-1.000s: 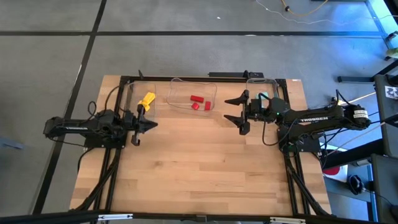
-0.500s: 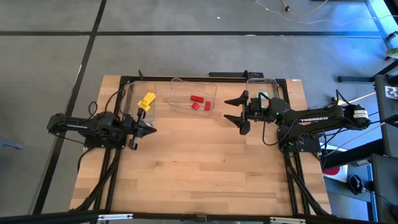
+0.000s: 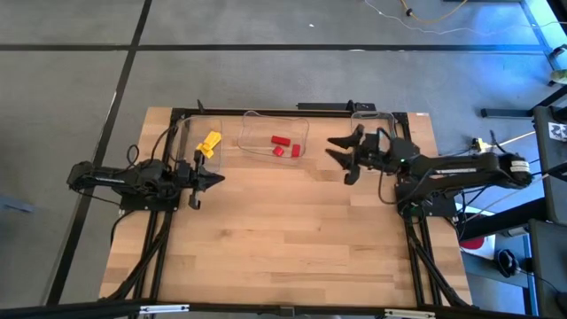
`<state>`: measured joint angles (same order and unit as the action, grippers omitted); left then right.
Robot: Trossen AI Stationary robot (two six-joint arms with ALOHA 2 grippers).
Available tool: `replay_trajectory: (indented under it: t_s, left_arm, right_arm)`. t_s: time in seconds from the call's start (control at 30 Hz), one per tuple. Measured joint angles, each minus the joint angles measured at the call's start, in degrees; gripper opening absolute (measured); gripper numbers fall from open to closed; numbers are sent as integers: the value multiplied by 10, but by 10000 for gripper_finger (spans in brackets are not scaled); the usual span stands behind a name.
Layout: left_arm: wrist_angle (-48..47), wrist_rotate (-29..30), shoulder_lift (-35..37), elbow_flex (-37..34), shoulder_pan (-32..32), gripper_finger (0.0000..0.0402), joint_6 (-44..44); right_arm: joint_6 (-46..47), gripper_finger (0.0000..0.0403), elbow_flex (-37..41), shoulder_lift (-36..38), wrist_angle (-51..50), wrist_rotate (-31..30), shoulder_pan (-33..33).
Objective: Sort & place blocks by color
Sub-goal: Return to Home Position
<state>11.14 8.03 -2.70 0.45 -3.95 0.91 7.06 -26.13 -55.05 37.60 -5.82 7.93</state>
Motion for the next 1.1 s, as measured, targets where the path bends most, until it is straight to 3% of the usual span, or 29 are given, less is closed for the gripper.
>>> replay_trajectory:
  t_s: [0.13,0.2,0.33,0.77,1.1]
  left_arm:
    - [0,0,0,0,0,0,0]
    - [0,0,0,0,0,0,0]
    - [0,0,0,0,0,0,0]
    - [0,0,0,0,0,0,0]
    - [0,0,0,0,0,0,0]
  right_arm:
    - [-2,47,0,80,-101,-2,3]
    - [-10,15,0,120,-162,-1,2]
    - [-1,13,13,186,-229,-2,-5]
    - [2,2,174,376,-221,-1,-11]
    - [2,2,245,460,-233,5,-11]
